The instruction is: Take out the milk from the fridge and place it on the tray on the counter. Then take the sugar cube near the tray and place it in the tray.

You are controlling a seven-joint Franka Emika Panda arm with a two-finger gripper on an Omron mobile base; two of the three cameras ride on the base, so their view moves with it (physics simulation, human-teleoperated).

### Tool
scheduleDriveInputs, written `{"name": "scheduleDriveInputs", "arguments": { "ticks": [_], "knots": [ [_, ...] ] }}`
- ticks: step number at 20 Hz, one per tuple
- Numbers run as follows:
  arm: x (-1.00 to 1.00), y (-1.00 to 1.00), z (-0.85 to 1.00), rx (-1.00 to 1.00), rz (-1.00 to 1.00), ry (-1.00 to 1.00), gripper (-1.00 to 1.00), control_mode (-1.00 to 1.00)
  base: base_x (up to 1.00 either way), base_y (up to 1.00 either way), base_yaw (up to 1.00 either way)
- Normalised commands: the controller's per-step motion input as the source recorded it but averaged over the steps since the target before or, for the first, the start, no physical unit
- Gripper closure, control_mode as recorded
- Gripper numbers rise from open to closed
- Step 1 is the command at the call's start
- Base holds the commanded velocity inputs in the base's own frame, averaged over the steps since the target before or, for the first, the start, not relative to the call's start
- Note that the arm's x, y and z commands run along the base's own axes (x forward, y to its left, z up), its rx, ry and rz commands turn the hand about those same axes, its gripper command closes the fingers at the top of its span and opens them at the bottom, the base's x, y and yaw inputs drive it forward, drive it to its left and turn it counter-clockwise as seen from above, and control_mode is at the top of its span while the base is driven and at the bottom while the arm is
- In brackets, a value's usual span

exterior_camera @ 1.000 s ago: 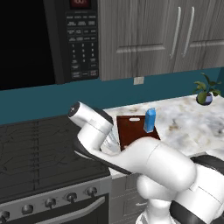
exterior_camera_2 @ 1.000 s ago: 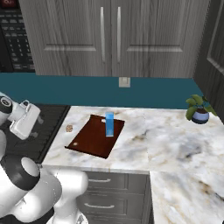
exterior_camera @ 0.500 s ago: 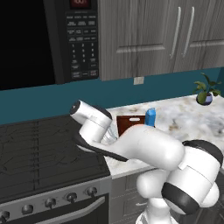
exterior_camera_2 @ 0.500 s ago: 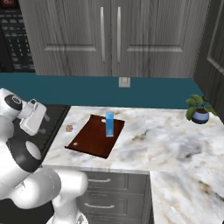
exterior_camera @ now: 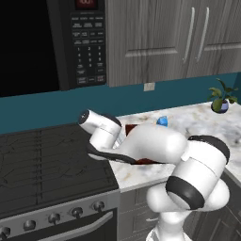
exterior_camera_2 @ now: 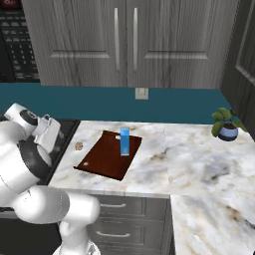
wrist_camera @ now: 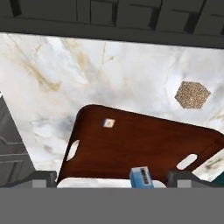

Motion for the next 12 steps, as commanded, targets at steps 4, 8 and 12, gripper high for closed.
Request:
{"name": "scheduleDriveInputs", "arguments": {
  "ticks": [4, 8, 12],
  "knots": [
    [0.36, -0.01, -0.16, 0.0, 0.0, 0.04, -1.0, -1.0, 0.0, 0.0, 0.0],
    [0.39, -0.01, -0.17, 0.0, 0.0, 0.06, -1.0, -1.0, 0.0, 0.0, 0.0],
    [0.22, 0.0, -0.21, -0.02, 0.0, 0.06, -1.0, -1.0, 0.0, 0.0, 0.0]
  ]
}}
